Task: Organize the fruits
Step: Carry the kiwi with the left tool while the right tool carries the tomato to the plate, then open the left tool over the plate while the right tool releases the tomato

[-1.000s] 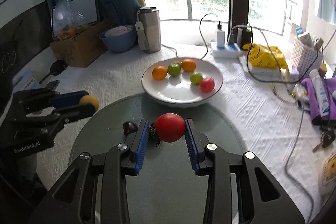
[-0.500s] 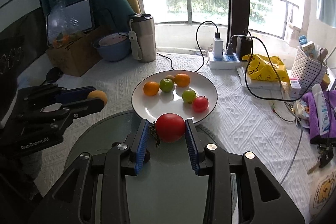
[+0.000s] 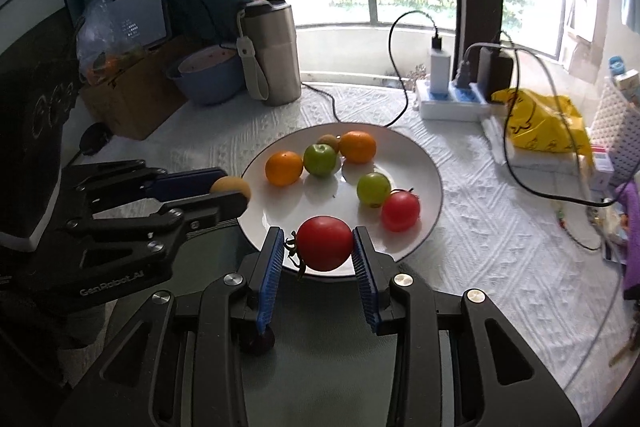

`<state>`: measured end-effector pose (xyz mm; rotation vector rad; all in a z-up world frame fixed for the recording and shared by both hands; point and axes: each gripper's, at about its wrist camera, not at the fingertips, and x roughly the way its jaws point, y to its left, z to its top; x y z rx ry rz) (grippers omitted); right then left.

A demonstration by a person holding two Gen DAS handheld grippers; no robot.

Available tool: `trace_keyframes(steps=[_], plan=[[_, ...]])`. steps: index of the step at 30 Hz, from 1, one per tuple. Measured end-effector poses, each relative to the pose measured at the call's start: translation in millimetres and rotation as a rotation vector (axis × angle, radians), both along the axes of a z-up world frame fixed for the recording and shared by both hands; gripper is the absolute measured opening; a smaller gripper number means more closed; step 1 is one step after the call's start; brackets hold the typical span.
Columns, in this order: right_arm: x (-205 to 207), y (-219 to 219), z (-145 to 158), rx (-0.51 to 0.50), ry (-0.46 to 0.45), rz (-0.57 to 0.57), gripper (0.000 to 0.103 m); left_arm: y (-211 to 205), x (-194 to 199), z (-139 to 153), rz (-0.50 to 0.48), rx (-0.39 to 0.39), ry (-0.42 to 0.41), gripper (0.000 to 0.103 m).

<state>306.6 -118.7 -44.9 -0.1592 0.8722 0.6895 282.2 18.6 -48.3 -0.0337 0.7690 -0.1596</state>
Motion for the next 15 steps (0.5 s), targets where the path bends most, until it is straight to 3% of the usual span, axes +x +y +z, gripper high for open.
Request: trace_keyframes(steps=[15], plan=[[35.1,13.9,-37.7,-0.025,0.089,-0.005,0.037,8.0,36.5,-26.9,-0.002,-0.052,0.056,0.027]])
